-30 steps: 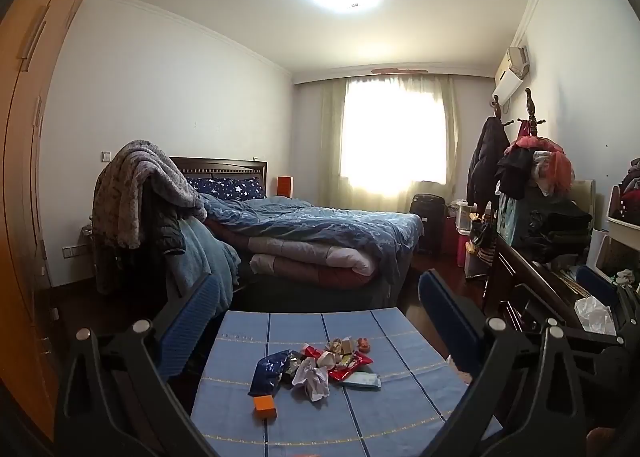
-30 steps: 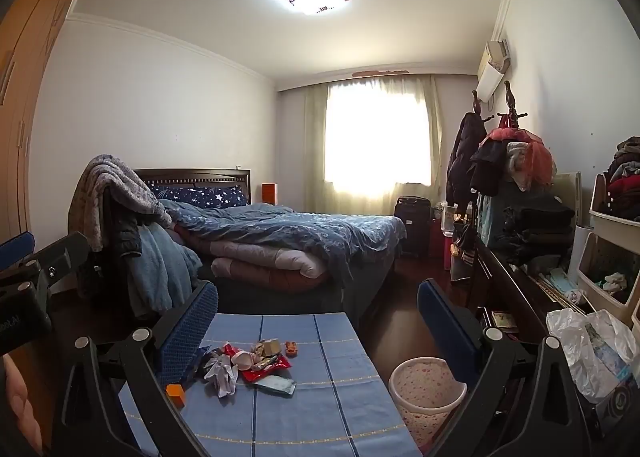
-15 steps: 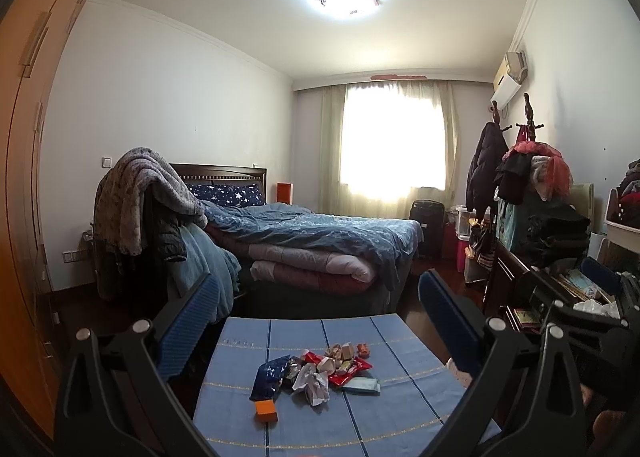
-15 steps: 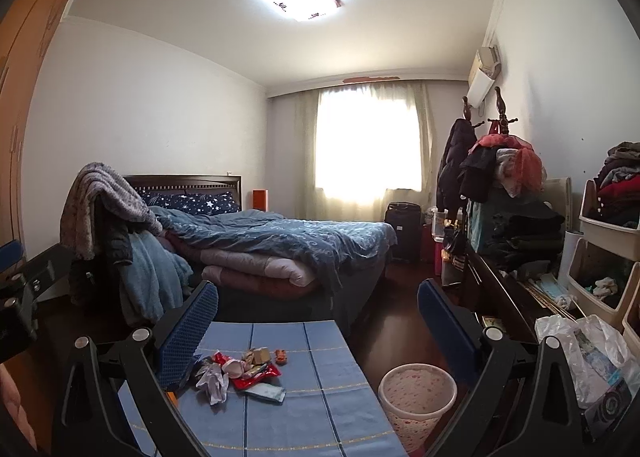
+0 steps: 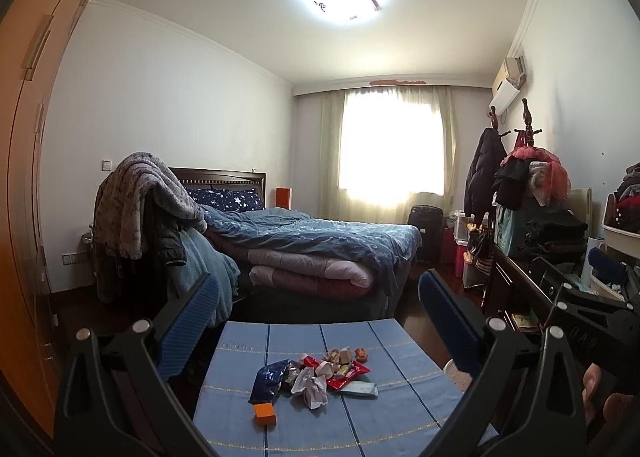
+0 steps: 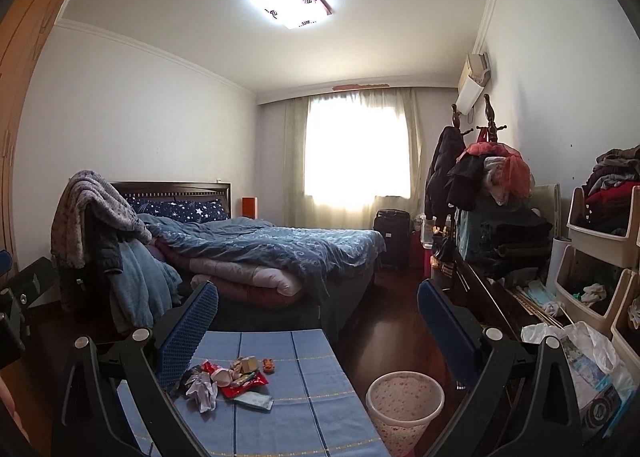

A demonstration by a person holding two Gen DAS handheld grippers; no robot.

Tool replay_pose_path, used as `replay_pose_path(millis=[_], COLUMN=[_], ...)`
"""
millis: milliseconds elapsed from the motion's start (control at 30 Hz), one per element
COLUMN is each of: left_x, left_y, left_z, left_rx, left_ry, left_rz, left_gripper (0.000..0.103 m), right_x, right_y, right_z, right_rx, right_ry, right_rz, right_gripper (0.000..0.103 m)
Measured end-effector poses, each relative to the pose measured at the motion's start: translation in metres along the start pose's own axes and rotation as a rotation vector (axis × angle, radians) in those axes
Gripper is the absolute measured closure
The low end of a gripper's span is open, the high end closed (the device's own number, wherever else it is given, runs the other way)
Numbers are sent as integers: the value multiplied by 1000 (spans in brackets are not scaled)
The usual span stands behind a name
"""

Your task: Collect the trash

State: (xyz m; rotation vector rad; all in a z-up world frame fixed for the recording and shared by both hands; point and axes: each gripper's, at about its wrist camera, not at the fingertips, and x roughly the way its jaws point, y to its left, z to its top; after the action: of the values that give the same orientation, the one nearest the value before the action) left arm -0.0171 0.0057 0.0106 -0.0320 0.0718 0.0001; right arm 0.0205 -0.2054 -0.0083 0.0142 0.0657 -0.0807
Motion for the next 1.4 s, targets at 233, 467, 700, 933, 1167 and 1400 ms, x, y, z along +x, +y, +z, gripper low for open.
replay_pose_path(millis=[233, 467, 700, 933, 1167, 1400], left_x=[-4, -6, -4, -2, 4, 12], left_y=[1, 1, 1, 0, 1, 3], left_z=[1, 2, 3, 3, 3, 2], left_rx=[-2, -1, -5, -7, -7, -6], left_ry=[-6, -5, 2, 7, 21, 30], left_rz=[11, 13, 14, 12, 16, 13], left_gripper=[3, 3, 3, 3, 3, 3], right_x=[-5, -6, -6, -7, -1, 6], right_y=[-1, -2, -2, -1, 2, 3], right_z=[4, 3, 4, 2, -3, -4], right_rx=[0, 1, 0, 0, -9, -13], right_ry=[-20, -24, -23, -21, 0, 14], right_rz=[-1, 2, 3, 7, 24, 31], right_gripper=[3, 3, 3, 3, 3, 3])
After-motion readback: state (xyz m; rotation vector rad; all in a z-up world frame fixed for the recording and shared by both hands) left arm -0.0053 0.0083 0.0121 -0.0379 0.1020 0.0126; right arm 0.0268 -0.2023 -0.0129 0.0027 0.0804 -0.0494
